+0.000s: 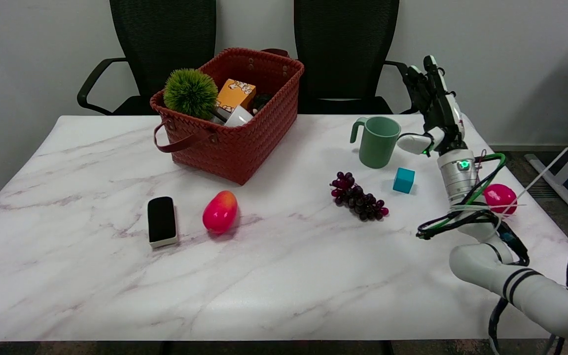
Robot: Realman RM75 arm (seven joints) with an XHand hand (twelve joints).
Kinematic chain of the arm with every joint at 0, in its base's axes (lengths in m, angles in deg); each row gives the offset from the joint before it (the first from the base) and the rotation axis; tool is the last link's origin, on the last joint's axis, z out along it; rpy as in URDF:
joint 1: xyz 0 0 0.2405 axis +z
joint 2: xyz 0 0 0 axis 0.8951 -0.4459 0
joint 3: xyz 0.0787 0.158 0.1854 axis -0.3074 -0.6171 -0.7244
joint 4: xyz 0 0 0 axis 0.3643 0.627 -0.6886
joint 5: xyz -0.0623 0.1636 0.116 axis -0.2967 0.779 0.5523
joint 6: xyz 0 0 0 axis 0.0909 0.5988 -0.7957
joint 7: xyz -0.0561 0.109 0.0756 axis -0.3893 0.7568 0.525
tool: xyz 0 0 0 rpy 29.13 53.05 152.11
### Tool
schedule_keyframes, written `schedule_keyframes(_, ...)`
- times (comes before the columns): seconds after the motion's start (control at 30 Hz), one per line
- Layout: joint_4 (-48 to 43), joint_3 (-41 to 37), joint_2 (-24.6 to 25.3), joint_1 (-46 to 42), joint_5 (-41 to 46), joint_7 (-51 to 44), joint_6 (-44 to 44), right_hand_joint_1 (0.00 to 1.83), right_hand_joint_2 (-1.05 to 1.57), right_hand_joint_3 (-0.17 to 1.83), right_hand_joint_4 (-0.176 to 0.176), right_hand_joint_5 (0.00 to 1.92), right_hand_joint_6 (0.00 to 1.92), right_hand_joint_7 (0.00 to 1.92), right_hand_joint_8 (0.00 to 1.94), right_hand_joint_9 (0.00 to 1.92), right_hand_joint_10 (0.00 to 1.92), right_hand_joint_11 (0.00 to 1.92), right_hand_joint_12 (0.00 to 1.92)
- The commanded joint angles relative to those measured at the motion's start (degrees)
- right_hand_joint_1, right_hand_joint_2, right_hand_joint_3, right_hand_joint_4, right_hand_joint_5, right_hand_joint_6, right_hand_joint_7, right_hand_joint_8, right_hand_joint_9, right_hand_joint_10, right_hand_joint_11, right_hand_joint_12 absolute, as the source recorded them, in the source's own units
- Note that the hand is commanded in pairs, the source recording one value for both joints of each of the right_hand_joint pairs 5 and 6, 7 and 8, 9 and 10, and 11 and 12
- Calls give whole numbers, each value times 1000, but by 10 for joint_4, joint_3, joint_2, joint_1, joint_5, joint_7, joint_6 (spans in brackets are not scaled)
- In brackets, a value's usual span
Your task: Pick up the green mug.
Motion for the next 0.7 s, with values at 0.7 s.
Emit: schedule_keyframes(0.7, 213, 9, 41, 160, 57, -146, 150, 1045, -384, 678, 0, 0, 0, 12, 12, 75, 75, 0, 0)
